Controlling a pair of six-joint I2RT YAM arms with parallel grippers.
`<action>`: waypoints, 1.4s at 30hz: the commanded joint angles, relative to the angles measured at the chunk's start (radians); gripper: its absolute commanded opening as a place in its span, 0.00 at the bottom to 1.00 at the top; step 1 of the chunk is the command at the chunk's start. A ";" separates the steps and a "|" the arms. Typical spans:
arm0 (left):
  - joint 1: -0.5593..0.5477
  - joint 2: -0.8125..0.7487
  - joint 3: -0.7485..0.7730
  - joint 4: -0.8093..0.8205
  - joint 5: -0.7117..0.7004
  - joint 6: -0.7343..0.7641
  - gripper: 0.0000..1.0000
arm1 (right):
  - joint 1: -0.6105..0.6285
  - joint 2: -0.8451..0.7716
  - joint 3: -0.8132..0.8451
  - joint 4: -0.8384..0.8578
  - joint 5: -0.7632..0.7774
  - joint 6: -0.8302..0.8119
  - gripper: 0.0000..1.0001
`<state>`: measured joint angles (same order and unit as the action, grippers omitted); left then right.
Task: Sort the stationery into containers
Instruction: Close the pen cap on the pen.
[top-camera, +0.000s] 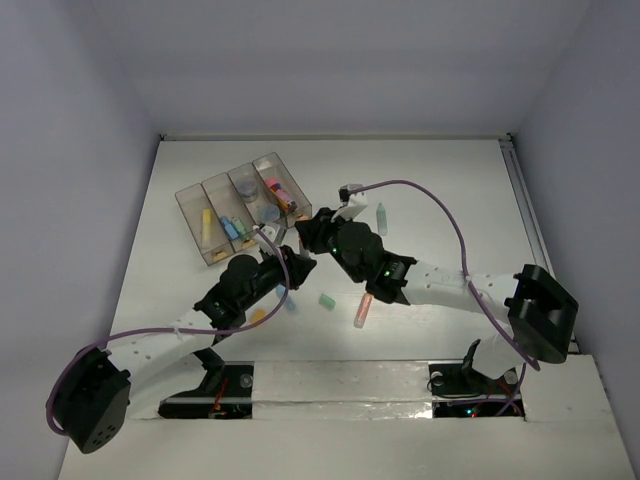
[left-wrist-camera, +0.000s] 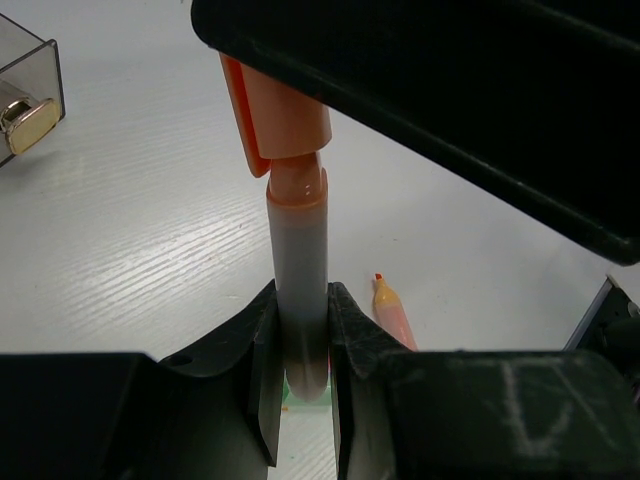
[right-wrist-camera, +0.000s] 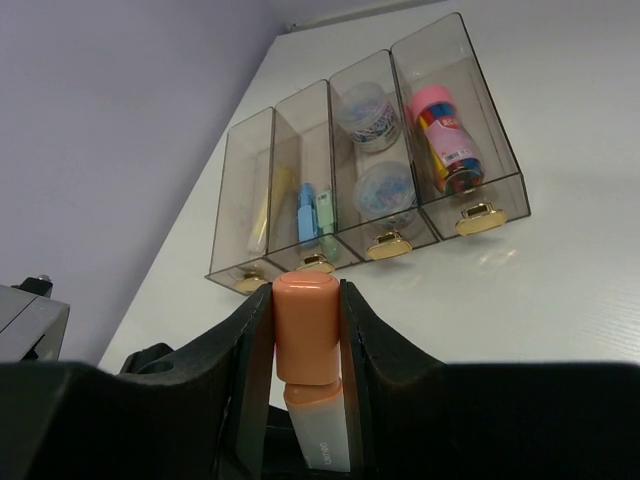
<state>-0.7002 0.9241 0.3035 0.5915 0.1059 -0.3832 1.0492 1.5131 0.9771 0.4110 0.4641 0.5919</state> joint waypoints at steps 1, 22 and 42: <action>0.007 -0.041 0.029 0.117 -0.012 0.000 0.00 | 0.029 -0.017 -0.011 -0.080 -0.016 -0.067 0.00; 0.007 -0.031 0.095 0.096 -0.051 -0.056 0.00 | 0.103 -0.067 -0.115 -0.065 -0.056 -0.070 0.00; 0.007 -0.082 0.256 -0.067 0.020 -0.030 0.00 | 0.117 -0.148 -0.065 -0.317 -0.395 -0.201 0.00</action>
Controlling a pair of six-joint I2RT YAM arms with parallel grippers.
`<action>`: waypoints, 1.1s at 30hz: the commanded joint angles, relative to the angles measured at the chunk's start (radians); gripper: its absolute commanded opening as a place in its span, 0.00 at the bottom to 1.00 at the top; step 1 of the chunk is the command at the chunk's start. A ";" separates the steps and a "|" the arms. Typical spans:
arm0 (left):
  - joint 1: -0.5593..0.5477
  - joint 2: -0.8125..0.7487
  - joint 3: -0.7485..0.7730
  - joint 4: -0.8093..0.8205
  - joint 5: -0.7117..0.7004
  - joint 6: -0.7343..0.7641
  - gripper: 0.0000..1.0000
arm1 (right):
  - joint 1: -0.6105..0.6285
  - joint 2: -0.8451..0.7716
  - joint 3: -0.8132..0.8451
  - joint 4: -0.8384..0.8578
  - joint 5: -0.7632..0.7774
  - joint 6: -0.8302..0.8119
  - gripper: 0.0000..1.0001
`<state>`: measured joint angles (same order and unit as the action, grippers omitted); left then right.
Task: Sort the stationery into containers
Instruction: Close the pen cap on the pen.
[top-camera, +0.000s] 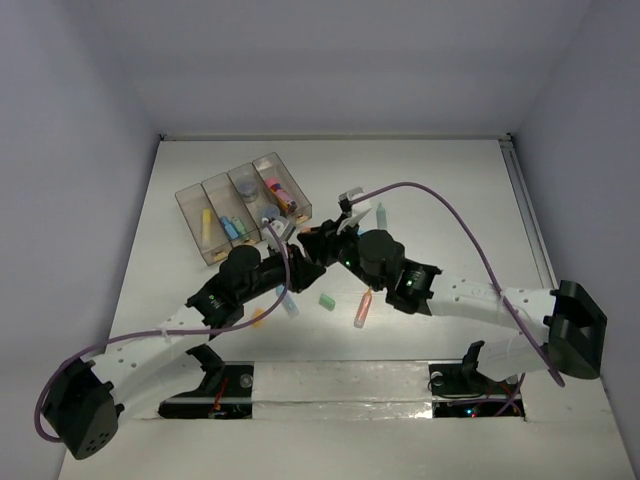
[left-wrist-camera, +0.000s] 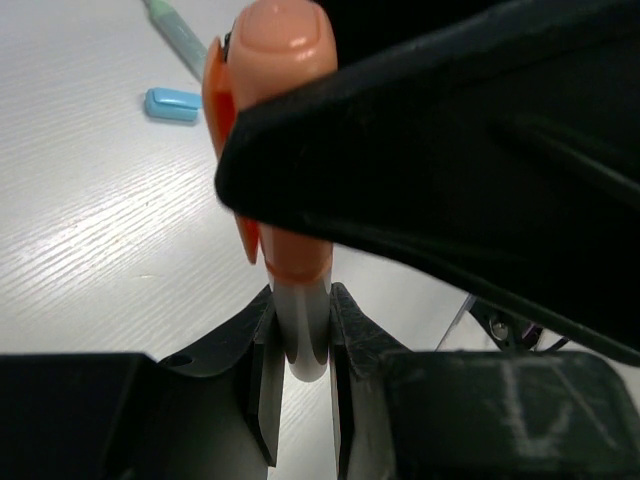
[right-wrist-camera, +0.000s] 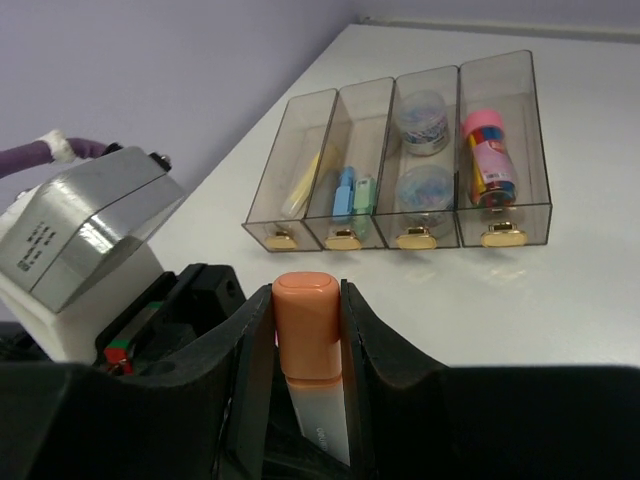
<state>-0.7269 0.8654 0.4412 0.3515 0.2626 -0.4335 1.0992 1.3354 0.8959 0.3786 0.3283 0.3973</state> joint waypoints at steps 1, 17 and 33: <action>0.034 -0.022 0.128 0.155 -0.140 0.024 0.00 | 0.067 0.034 0.024 -0.312 -0.267 0.001 0.00; 0.034 -0.103 0.091 0.076 -0.159 0.036 0.00 | 0.010 -0.061 -0.023 -0.484 -0.130 0.018 0.00; 0.006 -0.063 0.093 0.133 -0.071 0.056 0.00 | -0.030 -0.065 0.003 -0.558 -0.040 -0.015 0.00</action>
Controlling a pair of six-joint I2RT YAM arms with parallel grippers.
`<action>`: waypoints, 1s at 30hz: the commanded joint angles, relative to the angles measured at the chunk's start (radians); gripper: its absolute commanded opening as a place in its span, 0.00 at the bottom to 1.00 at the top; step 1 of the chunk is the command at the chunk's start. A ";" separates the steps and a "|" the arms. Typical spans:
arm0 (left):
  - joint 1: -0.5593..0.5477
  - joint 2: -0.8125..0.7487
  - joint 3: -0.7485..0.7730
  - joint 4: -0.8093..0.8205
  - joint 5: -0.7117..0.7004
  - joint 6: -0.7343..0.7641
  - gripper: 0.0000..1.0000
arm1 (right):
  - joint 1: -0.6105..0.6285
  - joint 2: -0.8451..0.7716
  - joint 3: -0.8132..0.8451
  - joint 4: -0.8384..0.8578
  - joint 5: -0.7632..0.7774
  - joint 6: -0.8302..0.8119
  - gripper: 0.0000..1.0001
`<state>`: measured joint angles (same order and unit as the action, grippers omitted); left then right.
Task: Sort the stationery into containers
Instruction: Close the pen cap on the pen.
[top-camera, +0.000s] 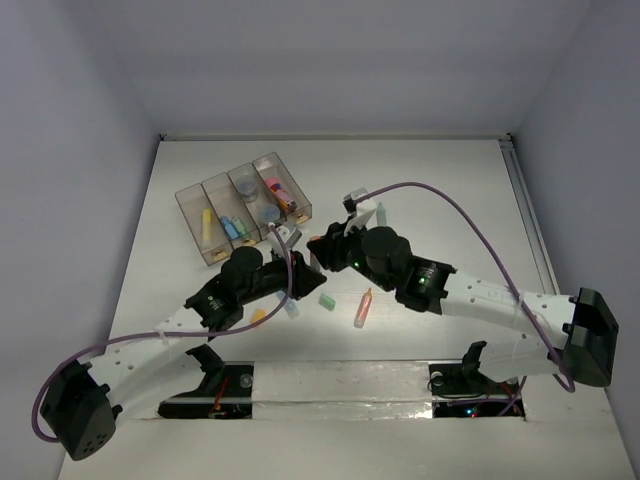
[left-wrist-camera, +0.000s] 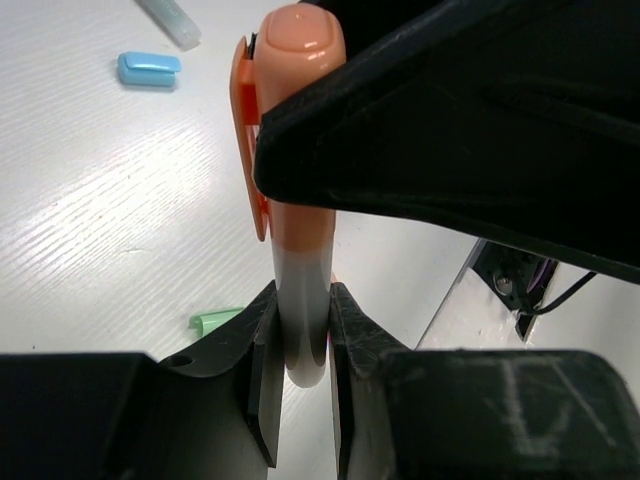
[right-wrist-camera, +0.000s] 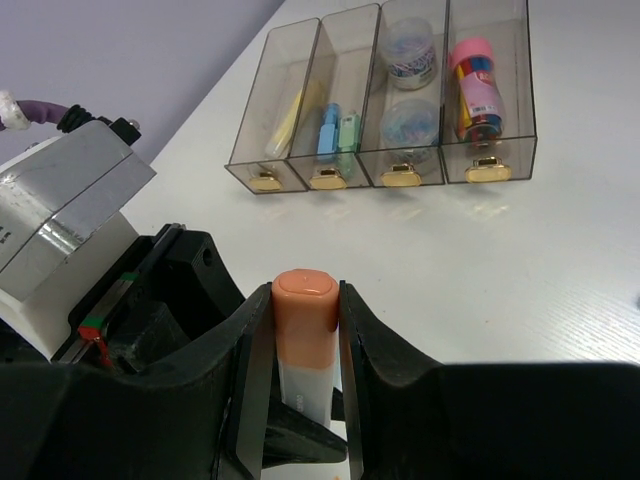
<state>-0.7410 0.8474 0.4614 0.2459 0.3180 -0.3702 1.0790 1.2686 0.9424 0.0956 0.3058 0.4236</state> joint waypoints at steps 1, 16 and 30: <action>0.020 -0.048 0.071 0.246 -0.134 -0.009 0.00 | -0.010 0.008 -0.044 -0.266 -0.031 -0.031 0.00; 0.020 -0.016 0.241 0.254 -0.197 0.086 0.00 | -0.010 0.078 -0.272 -0.106 -0.243 0.139 0.00; 0.020 0.093 0.401 0.267 -0.203 0.148 0.00 | 0.090 0.215 -0.324 -0.049 -0.298 0.230 0.00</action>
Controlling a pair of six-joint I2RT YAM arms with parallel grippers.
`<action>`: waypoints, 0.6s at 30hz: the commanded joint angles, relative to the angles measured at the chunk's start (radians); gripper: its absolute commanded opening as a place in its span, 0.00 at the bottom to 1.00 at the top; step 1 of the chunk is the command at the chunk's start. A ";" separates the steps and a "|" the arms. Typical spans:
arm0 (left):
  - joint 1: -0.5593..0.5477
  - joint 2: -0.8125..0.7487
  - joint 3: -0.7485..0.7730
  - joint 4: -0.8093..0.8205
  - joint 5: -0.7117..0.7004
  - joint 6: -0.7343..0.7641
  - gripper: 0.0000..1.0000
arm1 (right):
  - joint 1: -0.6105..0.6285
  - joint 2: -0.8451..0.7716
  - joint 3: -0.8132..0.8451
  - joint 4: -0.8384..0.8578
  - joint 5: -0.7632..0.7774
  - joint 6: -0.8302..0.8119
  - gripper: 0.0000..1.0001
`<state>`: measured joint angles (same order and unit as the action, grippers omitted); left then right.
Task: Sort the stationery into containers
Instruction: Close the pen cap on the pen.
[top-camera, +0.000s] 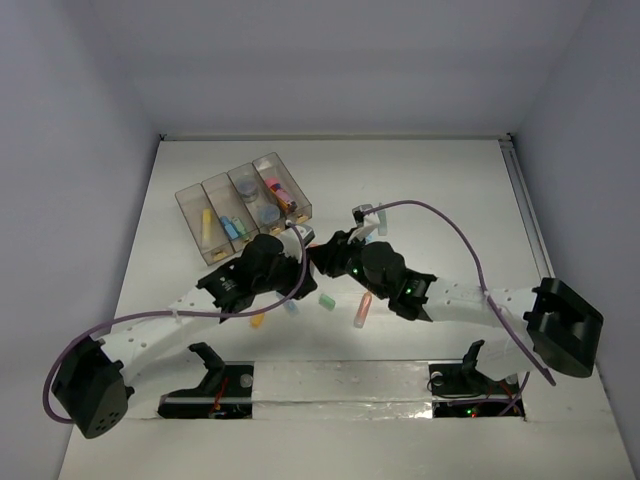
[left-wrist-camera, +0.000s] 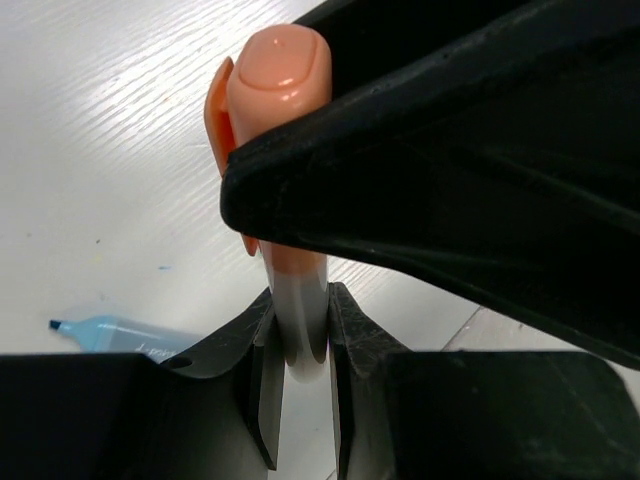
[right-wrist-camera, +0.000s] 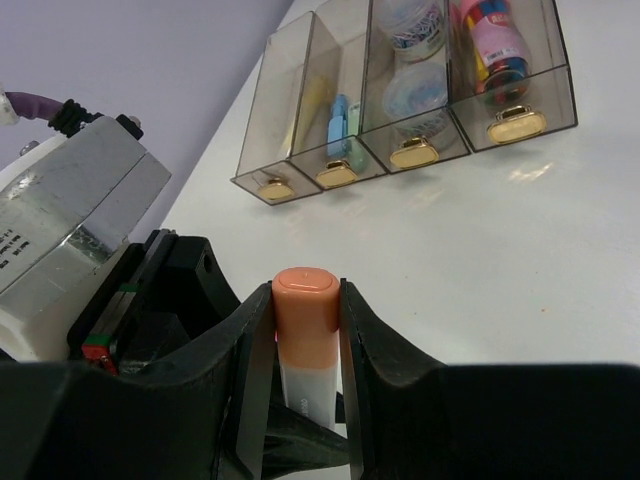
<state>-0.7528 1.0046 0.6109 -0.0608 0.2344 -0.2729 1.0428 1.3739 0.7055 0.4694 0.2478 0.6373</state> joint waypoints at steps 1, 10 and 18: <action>0.032 -0.069 0.259 0.560 -0.130 0.057 0.00 | 0.126 0.100 -0.096 -0.431 -0.236 0.033 0.00; 0.032 -0.078 0.248 0.565 -0.104 0.031 0.00 | 0.117 0.027 -0.112 -0.465 -0.136 0.071 0.00; 0.032 -0.057 0.104 0.641 -0.014 -0.098 0.00 | 0.043 0.008 0.028 -0.423 -0.011 -0.004 0.01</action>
<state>-0.7444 1.0054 0.6598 -0.0162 0.2554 -0.3111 1.0477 1.3167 0.7689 0.3943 0.3824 0.6754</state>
